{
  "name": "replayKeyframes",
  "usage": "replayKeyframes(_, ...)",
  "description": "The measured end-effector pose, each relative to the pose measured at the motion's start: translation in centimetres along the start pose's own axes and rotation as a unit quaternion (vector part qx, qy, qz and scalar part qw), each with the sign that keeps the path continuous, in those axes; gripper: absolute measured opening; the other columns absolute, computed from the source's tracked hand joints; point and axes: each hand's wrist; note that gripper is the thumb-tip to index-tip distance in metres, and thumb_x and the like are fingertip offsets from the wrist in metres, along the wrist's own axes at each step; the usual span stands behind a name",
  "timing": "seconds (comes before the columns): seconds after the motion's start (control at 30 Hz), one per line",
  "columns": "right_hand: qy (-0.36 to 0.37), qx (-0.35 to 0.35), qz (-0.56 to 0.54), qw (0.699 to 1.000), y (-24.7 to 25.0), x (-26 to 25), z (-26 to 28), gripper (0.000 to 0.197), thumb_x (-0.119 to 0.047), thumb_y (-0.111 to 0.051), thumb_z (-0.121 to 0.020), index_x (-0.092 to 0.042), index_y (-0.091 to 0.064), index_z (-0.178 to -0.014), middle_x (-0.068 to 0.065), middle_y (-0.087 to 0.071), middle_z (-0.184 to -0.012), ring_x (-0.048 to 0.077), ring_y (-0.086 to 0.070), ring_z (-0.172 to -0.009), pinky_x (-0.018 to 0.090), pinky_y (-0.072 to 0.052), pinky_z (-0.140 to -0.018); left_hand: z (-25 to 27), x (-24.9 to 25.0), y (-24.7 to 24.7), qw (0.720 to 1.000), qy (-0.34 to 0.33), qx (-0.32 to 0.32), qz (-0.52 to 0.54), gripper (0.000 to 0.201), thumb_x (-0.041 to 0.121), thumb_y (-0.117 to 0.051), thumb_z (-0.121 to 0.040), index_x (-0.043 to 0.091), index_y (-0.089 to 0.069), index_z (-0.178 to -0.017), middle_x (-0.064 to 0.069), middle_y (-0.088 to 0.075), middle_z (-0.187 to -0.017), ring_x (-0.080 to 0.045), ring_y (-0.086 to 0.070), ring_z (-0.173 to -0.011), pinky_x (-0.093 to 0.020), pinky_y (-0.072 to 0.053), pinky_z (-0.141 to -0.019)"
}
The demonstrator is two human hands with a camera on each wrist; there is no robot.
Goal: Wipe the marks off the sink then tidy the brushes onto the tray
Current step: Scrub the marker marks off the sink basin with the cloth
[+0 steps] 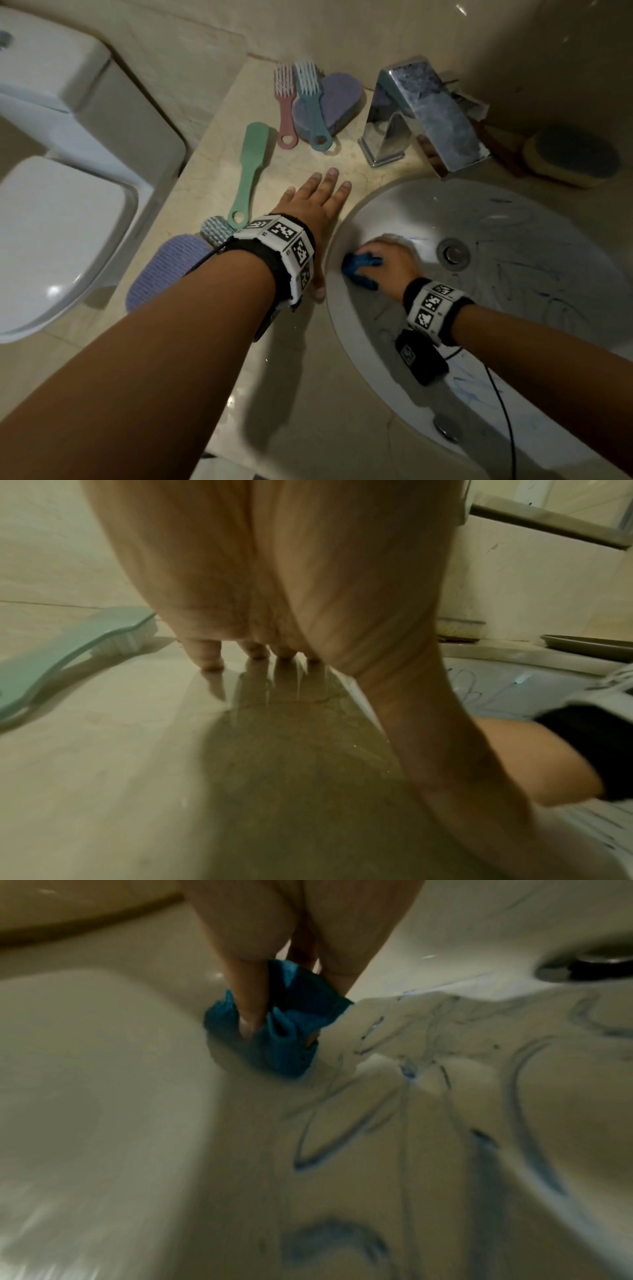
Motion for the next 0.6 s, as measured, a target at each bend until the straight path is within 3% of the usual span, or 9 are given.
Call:
replayKeyframes(0.03, -0.006, 0.011, -0.017, 1.0, -0.2, 0.0, 0.2, 0.021, -0.01, -0.071, -0.077, -0.01, -0.07, -0.099, 0.008, -0.064, -0.102, 0.018, -0.057, -0.093, 0.019, -0.039, -0.082, 0.0, 0.1, 0.1, 1.0, -0.001, 0.002, 0.0, 0.164, 0.052, -0.09, -0.034, 0.023, 0.027, -0.144, -0.002, 0.034, -0.152, -0.025, 0.022, -0.144, -0.046, 0.001, -0.117)
replayKeyframes(0.1, 0.049, -0.023, -0.025, 0.998, -0.5, -0.2, 2.5, 0.02, -0.013, -0.069, -0.078, -0.01, -0.071, -0.098, 0.009, -0.065, -0.098, 0.013, -0.056, -0.091, 0.022, -0.041, -0.083, 0.0, 0.2, 0.1, 1.0, -0.003, 0.004, -0.004, 0.164, 0.053, -0.09, -0.034, 0.022, 0.027, -0.145, -0.002, 0.033, -0.152, -0.025, 0.021, -0.144, -0.046, 0.0, -0.117)
replayKeyframes(0.17, 0.095, -0.108, 0.019, 0.989, -0.3, 0.0, 5.4, 0.027, -0.013, -0.07, -0.077, -0.009, -0.07, -0.104, 0.008, -0.064, -0.102, 0.009, -0.052, -0.092, 0.02, -0.039, -0.086, 0.0, 0.2, 0.0, 1.0, -0.001, 0.006, -0.009, 0.165, 0.054, -0.09, -0.033, 0.022, 0.027, -0.144, -0.002, 0.033, -0.152, -0.025, 0.021, -0.144, -0.047, 0.0, -0.117)
replayKeyframes(0.23, 0.089, -0.19, 0.064, 0.976, 0.3, 0.4, 6.5, 0.033, -0.011, -0.072, -0.078, -0.01, -0.068, -0.11, 0.006, -0.06, -0.108, 0.009, -0.051, -0.095, 0.014, -0.036, -0.088, -0.1, 0.2, -0.1, 1.0, 0.001, 0.008, -0.011, 0.166, 0.053, -0.09, -0.032, 0.023, 0.028, -0.144, -0.002, 0.034, -0.152, -0.025, 0.021, -0.144, -0.047, -0.001, -0.117)
replayKeyframes(0.33, 0.108, -0.148, 0.074, 0.98, 0.7, 0.5, 4.0, 0.021, -0.006, -0.071, -0.076, -0.006, -0.072, -0.097, 0.015, -0.065, -0.098, 0.029, -0.061, -0.093, 0.023, -0.042, -0.082, -0.1, 0.2, 0.0, 1.0, 0.003, 0.006, -0.008, 0.165, 0.053, -0.09, -0.033, 0.023, 0.028, -0.144, -0.002, 0.034, -0.152, -0.025, 0.021, -0.144, -0.047, -0.001, -0.117)
replayKeyframes(0.37, 0.089, -0.11, 0.078, 0.987, 0.7, 0.7, 2.7, 0.019, -0.006, -0.07, -0.077, -0.007, -0.072, -0.096, 0.016, -0.066, -0.098, 0.031, -0.061, -0.094, 0.021, -0.039, -0.081, -0.1, 0.2, 0.0, 1.0, 0.003, 0.004, -0.007, 0.165, 0.053, -0.09, -0.033, 0.023, 0.028, -0.144, -0.002, 0.034, -0.152, -0.025, 0.022, -0.144, -0.047, -0.001, -0.117)
replayKeyframes(0.47, 0.017, 0.019, 0.074, 0.997, 0.5, 1.2, -0.2, 0.029, -0.011, -0.067, -0.081, -0.011, -0.067, -0.111, 0.013, -0.064, -0.114, 0.029, -0.056, -0.107, 0.022, -0.037, -0.091, -0.1, 0.1, 0.0, 1.0, 0.0, 0.0, -0.004, 0.165, 0.052, -0.09, -0.033, 0.023, 0.028, -0.144, -0.001, 0.034, -0.152, -0.025, 0.022, -0.144, -0.047, -0.001, -0.117)
replayKeyframes(0.53, 0.007, 0.021, 0.054, 0.998, 0.4, 1.0, 0.4, 0.032, -0.013, -0.066, -0.083, -0.013, -0.064, -0.115, 0.009, -0.063, -0.118, 0.023, -0.057, -0.107, 0.021, -0.038, -0.092, -0.1, 0.1, 0.0, 1.0, -0.001, -0.003, -0.004, 0.165, 0.052, -0.09, -0.033, 0.023, 0.028, -0.144, -0.002, 0.034, -0.152, -0.025, 0.022, -0.144, -0.047, -0.001, -0.118)
replayKeyframes(0.6, 0.082, -0.049, 0.051, 0.994, 0.4, 0.5, 2.7, 0.03, -0.013, -0.069, -0.081, -0.011, -0.066, -0.11, 0.008, -0.066, -0.111, 0.016, -0.058, -0.098, 0.014, -0.038, -0.087, -0.2, 0.2, -0.1, 1.0, -0.001, -0.001, -0.005, 0.165, 0.053, -0.09, -0.033, 0.023, 0.027, -0.144, -0.002, 0.034, -0.152, -0.025, 0.022, -0.144, -0.047, -0.002, -0.118)
Point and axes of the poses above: each hand's wrist, its own z-axis away from the middle knuckle, its own y-axis out of the back of the hand, x = y × z
